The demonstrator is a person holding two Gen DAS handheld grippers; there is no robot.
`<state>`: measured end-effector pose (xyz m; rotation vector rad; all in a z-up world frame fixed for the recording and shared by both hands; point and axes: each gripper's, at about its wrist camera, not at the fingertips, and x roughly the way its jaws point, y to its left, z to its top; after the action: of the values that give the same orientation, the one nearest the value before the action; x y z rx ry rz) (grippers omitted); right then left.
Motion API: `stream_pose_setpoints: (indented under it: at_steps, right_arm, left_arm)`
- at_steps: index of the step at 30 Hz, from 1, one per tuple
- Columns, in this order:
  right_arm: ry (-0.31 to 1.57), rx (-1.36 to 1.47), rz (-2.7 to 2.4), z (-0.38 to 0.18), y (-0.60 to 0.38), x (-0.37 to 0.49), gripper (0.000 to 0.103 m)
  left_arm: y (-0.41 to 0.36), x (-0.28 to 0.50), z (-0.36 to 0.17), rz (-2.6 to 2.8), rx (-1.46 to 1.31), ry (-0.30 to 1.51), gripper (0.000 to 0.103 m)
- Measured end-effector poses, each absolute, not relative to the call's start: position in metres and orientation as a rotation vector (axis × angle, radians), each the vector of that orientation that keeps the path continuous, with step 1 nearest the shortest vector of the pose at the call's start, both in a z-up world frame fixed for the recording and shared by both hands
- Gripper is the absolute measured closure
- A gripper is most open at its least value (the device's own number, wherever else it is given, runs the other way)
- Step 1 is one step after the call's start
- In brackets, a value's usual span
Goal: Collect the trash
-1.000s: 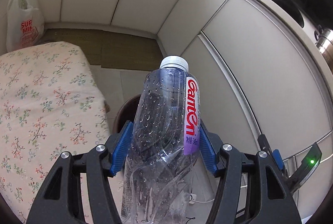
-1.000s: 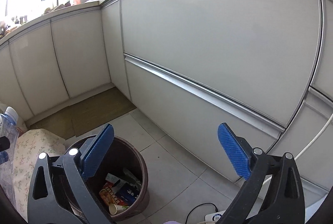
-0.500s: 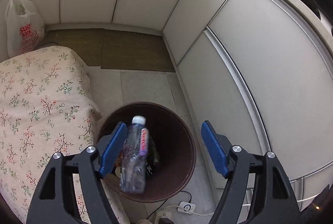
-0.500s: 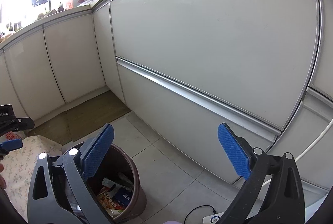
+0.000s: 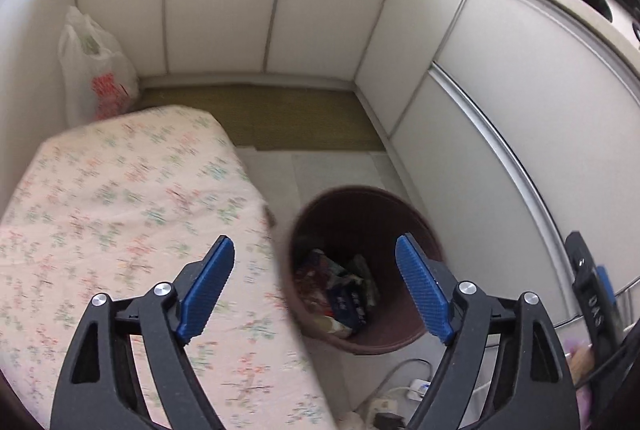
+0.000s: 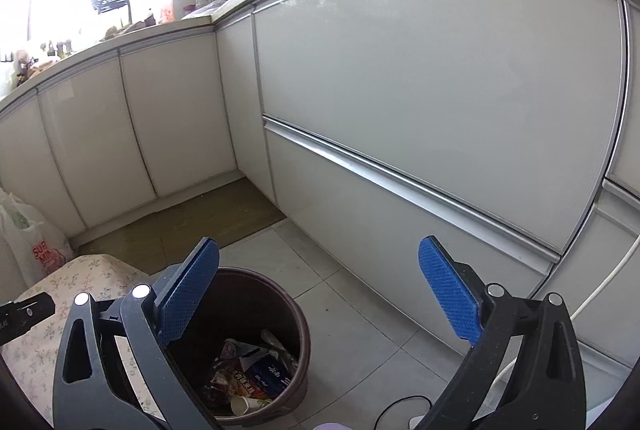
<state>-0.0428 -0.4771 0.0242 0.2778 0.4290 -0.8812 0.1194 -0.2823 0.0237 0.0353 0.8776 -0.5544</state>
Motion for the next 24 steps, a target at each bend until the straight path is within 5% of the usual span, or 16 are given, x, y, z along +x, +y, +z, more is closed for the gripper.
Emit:
stream_pose_setpoints:
  at_steps: [6, 11, 15, 24]
  right_arm:
    - [0.390, 0.230, -0.680, 0.040, -0.426, -0.034, 0.007]
    - [0.279, 0.251, -0.502, 0.068, -0.373, -0.060, 0.007]
    - [0.240, 0.198, -0.387, 0.069, -0.328, -0.079, 0.007]
    - [0.335, 0.109, -0.271, 0.054, -0.258, -0.032, 0.007]
  left_arm:
    - [-0.206, 0.063, 0.070, -0.310, 0.125, 0.493, 0.008]
    - [-0.123, 0.006, 0.104, -0.249, -0.059, 0.202, 0.007]
    - [-0.099, 0.005, 0.102, -0.333, -0.065, 0.348, 0.007]
    - [-0.058, 0.012, 0.059, -0.204, 0.036, 0.381, 0.007]
